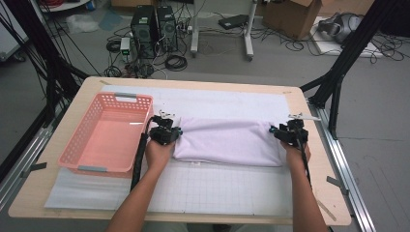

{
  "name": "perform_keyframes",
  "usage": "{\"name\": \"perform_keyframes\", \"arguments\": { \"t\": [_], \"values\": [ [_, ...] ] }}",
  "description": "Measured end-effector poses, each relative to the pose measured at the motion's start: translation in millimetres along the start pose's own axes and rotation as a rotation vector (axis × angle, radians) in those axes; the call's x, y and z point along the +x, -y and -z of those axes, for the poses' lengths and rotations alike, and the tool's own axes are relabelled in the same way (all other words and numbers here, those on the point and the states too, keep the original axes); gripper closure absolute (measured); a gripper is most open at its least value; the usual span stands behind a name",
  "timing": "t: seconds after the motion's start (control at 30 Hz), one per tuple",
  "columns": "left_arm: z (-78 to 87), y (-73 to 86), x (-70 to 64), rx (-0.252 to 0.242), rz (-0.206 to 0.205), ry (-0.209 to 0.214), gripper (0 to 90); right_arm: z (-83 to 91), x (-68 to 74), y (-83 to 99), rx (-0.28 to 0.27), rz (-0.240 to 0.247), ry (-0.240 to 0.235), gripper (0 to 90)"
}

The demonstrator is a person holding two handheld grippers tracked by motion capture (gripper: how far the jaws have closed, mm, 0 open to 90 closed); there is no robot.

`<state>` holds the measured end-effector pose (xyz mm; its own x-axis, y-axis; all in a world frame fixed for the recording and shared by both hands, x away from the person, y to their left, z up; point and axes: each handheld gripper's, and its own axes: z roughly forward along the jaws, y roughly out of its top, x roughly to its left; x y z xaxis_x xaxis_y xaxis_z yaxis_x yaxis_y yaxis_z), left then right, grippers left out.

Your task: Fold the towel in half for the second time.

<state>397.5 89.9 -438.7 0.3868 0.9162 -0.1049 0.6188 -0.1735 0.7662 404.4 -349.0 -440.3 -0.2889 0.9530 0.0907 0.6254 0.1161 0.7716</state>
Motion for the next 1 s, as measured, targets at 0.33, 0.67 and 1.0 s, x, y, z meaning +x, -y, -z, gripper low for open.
{"name": "perform_keyframes", "arguments": {
  "t": [0.33,0.67,1.0],
  "values": [
    [9.5,-3.1,-0.3,-0.077,-0.003,0.100,48.3,1.0,7.1,3.1,-0.029,0.009,0.196,60.5],
    [24.8,12.7,-16.5,-0.057,-0.045,0.196,42.5,58.3,11.8,27.1,-0.124,0.045,-0.035,57.5],
    [37.7,39.1,-26.6,-0.017,-0.153,0.117,53.8,67.5,30.6,71.0,-0.011,0.193,-0.146,82.3]
  ]
}}
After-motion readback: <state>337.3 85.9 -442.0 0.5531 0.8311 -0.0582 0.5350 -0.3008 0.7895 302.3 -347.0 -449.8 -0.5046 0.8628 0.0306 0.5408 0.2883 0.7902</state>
